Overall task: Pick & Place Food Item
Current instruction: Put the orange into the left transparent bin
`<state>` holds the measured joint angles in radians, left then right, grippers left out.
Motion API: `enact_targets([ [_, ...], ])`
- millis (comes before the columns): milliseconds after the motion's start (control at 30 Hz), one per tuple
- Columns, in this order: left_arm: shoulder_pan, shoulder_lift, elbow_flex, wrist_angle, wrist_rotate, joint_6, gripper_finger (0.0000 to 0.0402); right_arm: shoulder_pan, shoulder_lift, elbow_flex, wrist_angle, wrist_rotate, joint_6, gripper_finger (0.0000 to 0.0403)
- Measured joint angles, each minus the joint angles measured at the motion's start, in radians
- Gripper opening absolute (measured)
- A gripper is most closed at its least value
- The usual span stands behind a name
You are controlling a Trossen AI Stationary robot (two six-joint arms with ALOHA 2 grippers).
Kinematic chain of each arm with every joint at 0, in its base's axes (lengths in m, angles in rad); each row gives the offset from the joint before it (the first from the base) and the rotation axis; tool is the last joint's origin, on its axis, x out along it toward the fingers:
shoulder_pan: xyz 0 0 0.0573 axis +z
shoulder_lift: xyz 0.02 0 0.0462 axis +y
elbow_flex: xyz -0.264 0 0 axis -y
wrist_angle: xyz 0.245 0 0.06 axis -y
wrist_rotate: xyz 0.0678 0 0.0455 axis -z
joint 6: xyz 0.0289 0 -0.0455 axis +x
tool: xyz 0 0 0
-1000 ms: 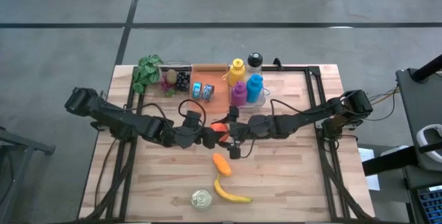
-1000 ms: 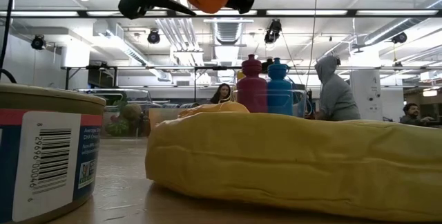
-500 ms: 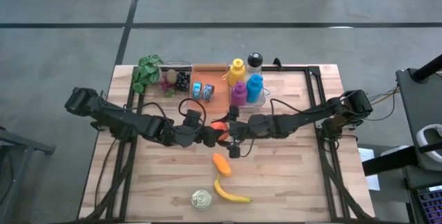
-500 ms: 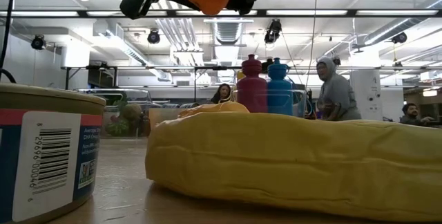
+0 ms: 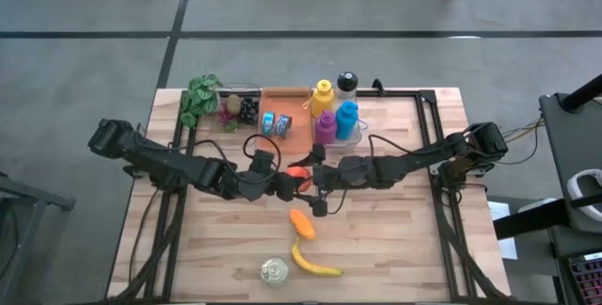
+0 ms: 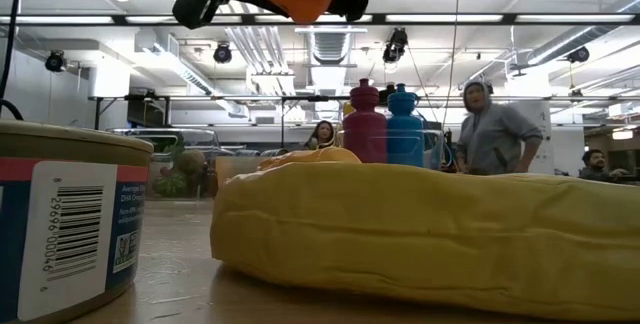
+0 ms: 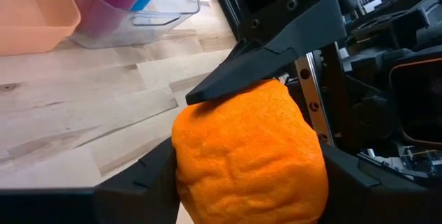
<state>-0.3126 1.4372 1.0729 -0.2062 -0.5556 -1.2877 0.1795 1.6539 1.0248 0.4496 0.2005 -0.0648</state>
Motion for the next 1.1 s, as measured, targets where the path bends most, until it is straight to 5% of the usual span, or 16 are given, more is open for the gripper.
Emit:
enact_targets([
  [367,0.000,0.000,0.000,0.002,0.000,-0.001,0.0236,0.001,-0.010,0.000,-0.027,0.000,0.001,0.0370],
  [1100,0.006,0.000,0.000,-0.001,-0.002,0.000,0.0236,0.030,-0.228,0.000,-0.473,-0.001,0.020,0.0370],
])
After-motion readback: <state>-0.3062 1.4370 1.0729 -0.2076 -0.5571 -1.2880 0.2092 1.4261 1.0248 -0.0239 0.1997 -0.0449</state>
